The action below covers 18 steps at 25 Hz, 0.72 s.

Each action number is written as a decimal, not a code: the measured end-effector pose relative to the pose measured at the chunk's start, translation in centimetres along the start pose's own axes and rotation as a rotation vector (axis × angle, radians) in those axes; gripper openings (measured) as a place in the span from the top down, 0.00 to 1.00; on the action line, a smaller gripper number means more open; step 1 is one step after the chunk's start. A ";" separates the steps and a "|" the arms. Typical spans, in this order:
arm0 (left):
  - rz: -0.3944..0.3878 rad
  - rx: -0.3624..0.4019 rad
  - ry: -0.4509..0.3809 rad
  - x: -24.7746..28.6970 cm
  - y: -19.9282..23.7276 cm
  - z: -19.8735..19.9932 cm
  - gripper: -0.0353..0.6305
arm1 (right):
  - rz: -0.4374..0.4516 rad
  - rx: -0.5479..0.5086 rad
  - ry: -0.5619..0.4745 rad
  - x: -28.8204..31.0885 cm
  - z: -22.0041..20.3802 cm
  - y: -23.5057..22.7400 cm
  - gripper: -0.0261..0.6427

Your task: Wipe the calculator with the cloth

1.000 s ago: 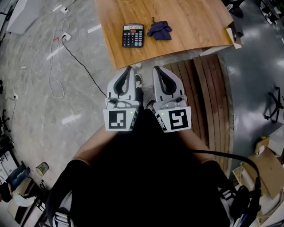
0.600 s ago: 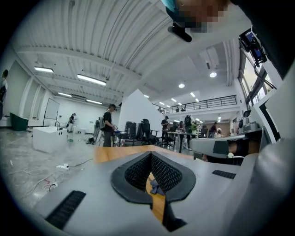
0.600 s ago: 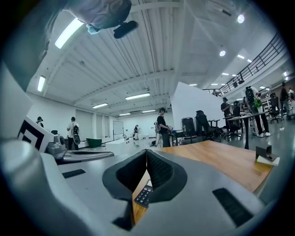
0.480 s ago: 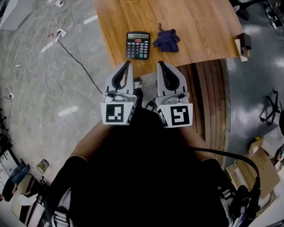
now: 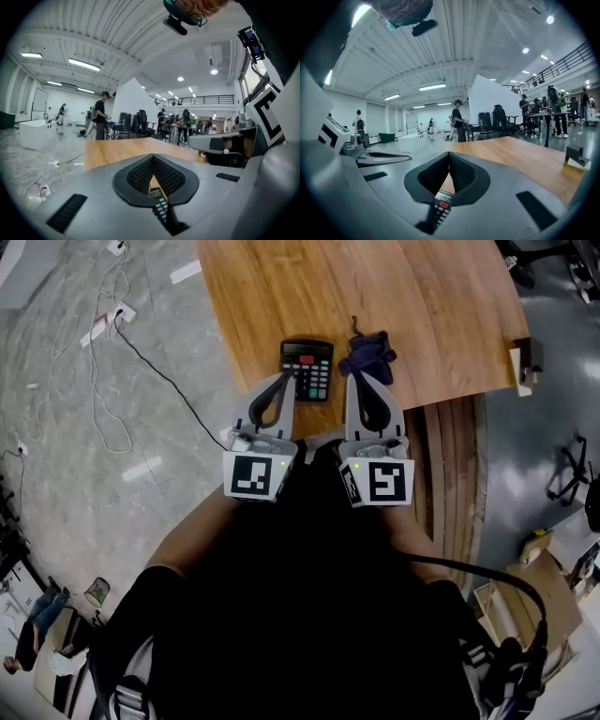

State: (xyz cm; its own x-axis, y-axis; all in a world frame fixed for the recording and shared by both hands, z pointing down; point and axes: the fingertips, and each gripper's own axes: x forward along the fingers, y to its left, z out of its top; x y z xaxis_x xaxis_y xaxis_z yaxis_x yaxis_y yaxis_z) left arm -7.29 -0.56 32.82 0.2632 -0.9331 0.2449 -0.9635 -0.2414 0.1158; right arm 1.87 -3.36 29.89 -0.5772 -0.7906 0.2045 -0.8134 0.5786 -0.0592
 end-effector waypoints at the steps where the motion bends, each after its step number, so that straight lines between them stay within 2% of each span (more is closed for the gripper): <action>1: -0.001 0.001 0.011 0.6 0.2 -0.2 0.94 | 0.000 0.002 0.012 0.6 -0.4 -0.1 0.94; 10: 0.035 -0.022 0.081 3.4 1.5 -2.7 0.94 | 0.056 0.006 0.102 3.7 -3.9 -0.4 0.94; 18: 0.001 -0.007 0.153 4.4 0.9 -7.3 0.94 | 0.104 0.011 0.193 3.9 -9.7 -1.0 0.94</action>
State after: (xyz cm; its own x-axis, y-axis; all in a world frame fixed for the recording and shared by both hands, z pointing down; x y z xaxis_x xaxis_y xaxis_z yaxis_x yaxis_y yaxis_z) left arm -6.68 -2.90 41.07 0.2669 -0.8819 0.3886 -0.9636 -0.2377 0.1223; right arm 1.08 -5.09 40.20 -0.6345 -0.6733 0.3795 -0.7517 0.6518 -0.1005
